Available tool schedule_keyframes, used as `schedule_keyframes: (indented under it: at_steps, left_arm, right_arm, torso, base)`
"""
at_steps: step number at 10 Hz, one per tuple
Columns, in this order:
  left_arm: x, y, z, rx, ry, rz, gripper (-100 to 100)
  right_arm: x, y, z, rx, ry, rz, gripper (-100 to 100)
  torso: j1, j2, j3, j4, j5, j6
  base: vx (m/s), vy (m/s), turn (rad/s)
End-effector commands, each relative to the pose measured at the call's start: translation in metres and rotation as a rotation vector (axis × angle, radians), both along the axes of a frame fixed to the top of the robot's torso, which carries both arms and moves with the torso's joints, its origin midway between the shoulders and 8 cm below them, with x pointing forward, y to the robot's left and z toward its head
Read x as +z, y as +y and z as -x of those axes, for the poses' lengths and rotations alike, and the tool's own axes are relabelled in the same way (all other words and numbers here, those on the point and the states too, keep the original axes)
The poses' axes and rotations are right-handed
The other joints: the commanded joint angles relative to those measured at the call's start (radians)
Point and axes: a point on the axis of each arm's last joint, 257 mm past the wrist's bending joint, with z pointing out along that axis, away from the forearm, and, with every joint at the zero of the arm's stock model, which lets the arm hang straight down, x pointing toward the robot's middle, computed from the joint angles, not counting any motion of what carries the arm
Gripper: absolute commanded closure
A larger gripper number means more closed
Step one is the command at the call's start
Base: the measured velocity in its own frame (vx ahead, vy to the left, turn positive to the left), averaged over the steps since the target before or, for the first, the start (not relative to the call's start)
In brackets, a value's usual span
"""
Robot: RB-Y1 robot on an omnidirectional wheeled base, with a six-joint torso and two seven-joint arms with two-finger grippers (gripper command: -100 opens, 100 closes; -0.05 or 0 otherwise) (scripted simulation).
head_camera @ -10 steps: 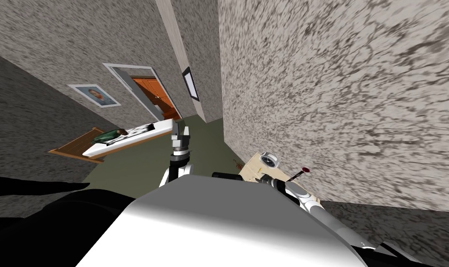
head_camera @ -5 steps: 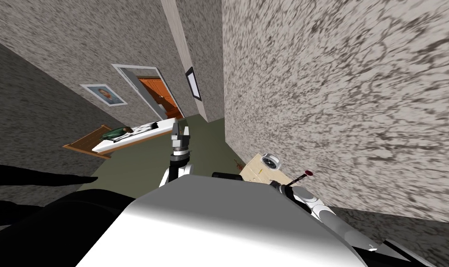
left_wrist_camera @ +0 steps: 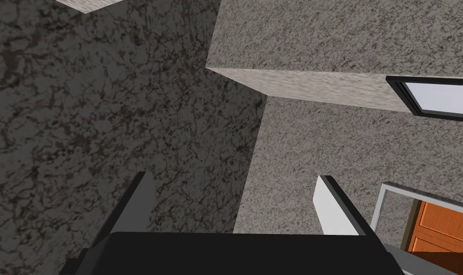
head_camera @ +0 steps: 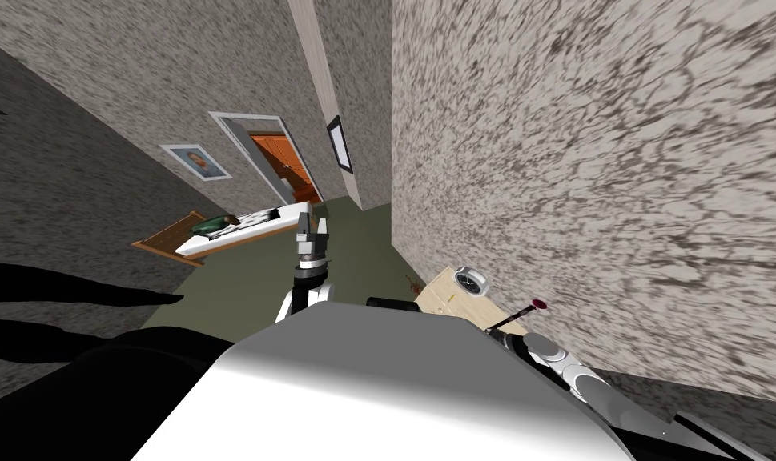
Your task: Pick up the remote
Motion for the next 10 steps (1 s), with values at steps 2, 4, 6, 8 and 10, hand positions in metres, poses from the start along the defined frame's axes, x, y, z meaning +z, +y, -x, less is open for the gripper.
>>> schedule_keyframes:
  at_steps: [2, 4, 6, 8, 10]
  left_arm:
    - [0.000, 0.000, 0.000, 0.000, 0.000, 0.000, 0]
    - [0.000, 0.000, 0.000, 0.000, 0.000, 0.000, 0]
    - [0.000, 0.000, 0.000, 0.000, 0.000, 0.000, 0]
    - [0.000, 0.000, 0.000, 0.000, 0.000, 0.000, 0]
    - [0.000, 0.000, 0.000, 0.000, 0.000, 0.000, 0]
  right_arm:
    - [0.003, -0.028, 0.031, 0.004, 0.064, 0.050, -100]
    - [0.002, -0.046, 0.069, 0.012, 0.139, 0.092, -100]
    - [0.001, -0.047, 0.074, 0.012, 0.148, 0.094, -100]
    - [0.000, -0.046, 0.072, 0.009, 0.145, 0.094, 0]
    - [-0.005, -0.047, 0.075, 0.004, 0.141, 0.096, -100]
  torso:
    - [-0.002, 0.001, 0.000, 0.000, 0.000, 0.001]
    - [-0.002, 0.000, 0.000, 0.000, -0.001, 0.000]
    - [-0.003, -0.001, -0.001, 0.000, -0.001, 0.000]
    - [-0.002, -0.002, -0.001, 0.000, -0.001, 0.000]
    - [-0.002, -0.002, -0.001, 0.000, -0.001, 0.000]
  base:
    - [-0.028, -0.005, 0.021]
    - [-0.005, -0.009, 0.021]
    - [0.003, -0.012, 0.013]
    - [0.000, 0.000, 0.000]
    - [0.022, 0.000, -0.016]
